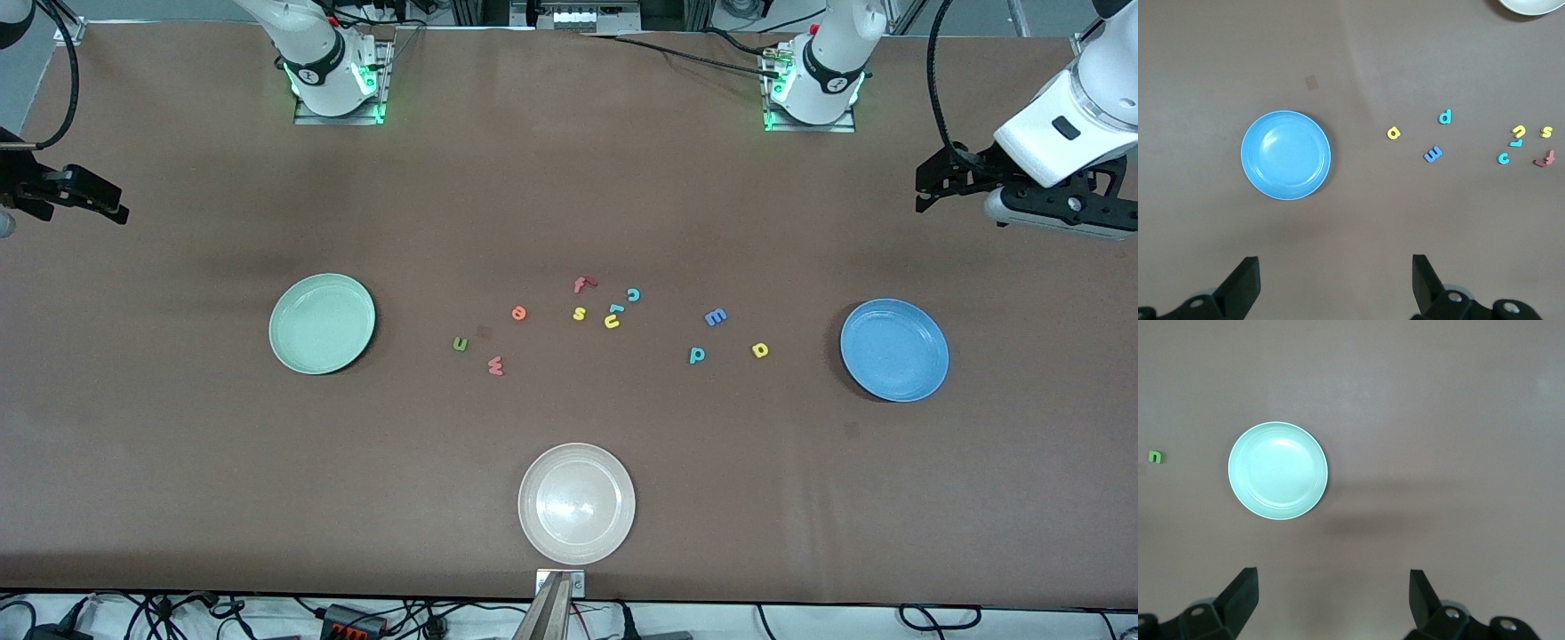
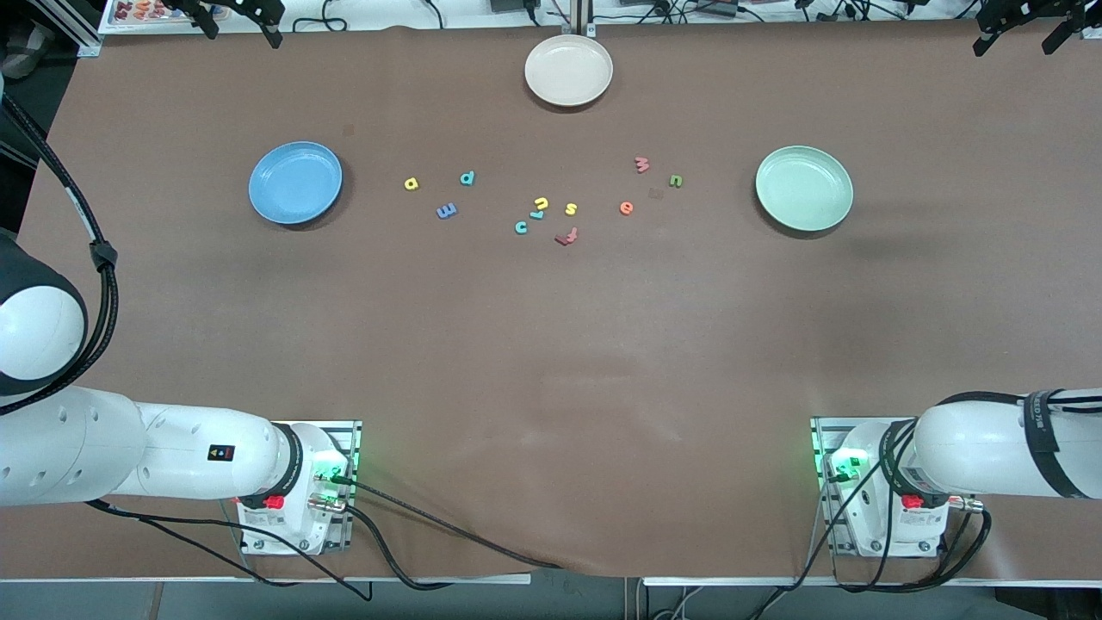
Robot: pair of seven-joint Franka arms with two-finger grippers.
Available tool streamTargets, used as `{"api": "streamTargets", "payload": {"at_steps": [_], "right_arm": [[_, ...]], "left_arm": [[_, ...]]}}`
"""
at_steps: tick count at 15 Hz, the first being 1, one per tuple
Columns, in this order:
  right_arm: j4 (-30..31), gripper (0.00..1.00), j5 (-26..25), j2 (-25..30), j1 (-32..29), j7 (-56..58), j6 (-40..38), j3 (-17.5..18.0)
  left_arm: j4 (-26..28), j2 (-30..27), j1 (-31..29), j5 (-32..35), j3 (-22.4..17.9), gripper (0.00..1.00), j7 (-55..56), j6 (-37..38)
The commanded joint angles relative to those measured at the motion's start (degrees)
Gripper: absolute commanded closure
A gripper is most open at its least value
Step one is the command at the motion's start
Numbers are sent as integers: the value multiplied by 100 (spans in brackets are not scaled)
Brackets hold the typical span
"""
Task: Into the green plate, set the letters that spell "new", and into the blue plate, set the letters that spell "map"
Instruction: 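Raise both grippers from rest and move them toward the foam letters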
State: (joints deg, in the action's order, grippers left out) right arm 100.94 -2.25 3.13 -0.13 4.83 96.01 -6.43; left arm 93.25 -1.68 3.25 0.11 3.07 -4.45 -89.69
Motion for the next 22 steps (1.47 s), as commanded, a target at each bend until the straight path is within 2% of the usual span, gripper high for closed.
{"api": "streamTargets", "payload": {"at_steps": [1,6,9,11,15,19,22], "right_arm": [[49,0,-65,56,-66,-26,49,28],[31,0,-65,21,-40,10,40,28],[22,0,-65,-181,4,-34,40,46],[-4,0,-48,-365,48,-43,119,72],[-4,0,-22,-778,469,-78,532,72],[-4,0,58,-1331,1285,-157,796,72],[-4,0,128,-1902,1848,-727,1304,72]], "left_arm": [[-193,89,0,94,18,0,-83,136],[-193,89,0,68,10,0,-48,136],[-176,98,-9,50,18,0,-65,188],[-228,299,17,15,18,0,-91,661],[-255,746,87,-55,27,0,-92,752],[-272,1336,526,-55,27,0,-21,664],[-378,1819,817,-55,18,0,40,130]]}}
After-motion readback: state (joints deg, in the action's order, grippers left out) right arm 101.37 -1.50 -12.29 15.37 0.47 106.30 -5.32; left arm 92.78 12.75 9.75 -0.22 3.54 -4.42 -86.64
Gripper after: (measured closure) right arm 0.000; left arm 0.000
